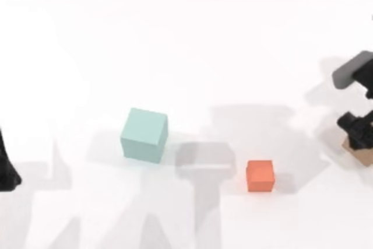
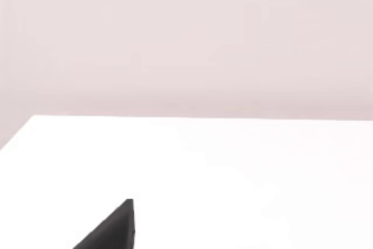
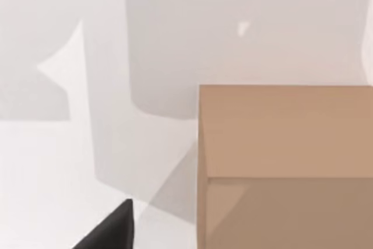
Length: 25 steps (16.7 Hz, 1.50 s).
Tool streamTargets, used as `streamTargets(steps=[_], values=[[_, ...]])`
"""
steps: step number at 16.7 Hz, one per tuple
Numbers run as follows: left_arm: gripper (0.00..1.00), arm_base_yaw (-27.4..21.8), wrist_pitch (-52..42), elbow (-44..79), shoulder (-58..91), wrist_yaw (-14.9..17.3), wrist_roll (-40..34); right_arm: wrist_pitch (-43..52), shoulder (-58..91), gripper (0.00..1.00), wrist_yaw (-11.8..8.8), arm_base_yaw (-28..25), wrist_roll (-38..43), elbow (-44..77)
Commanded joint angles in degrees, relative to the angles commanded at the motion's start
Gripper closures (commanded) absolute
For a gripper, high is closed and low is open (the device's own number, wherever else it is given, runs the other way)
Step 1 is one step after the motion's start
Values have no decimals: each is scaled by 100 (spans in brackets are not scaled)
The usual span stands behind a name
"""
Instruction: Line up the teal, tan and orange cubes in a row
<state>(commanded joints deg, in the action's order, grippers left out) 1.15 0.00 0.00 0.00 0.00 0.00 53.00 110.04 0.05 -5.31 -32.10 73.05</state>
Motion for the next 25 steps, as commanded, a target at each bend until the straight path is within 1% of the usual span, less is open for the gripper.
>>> streamTargets(steps=[5, 10, 23, 24, 25], values=[[0, 0, 0, 0, 0, 0, 0, -884, 341, 0, 2, -12, 19, -544], [0, 0, 0, 0, 0, 0, 0, -949, 366, 0, 2, -13, 20, -584], [0, 0, 0, 0, 0, 0, 0, -949, 366, 98, 2, -13, 20, -584], [0, 0, 0, 0, 0, 0, 0, -949, 366, 100, 2, -13, 20, -584], [0, 0, 0, 0, 0, 0, 0, -949, 366, 100, 2, -13, 20, -584]])
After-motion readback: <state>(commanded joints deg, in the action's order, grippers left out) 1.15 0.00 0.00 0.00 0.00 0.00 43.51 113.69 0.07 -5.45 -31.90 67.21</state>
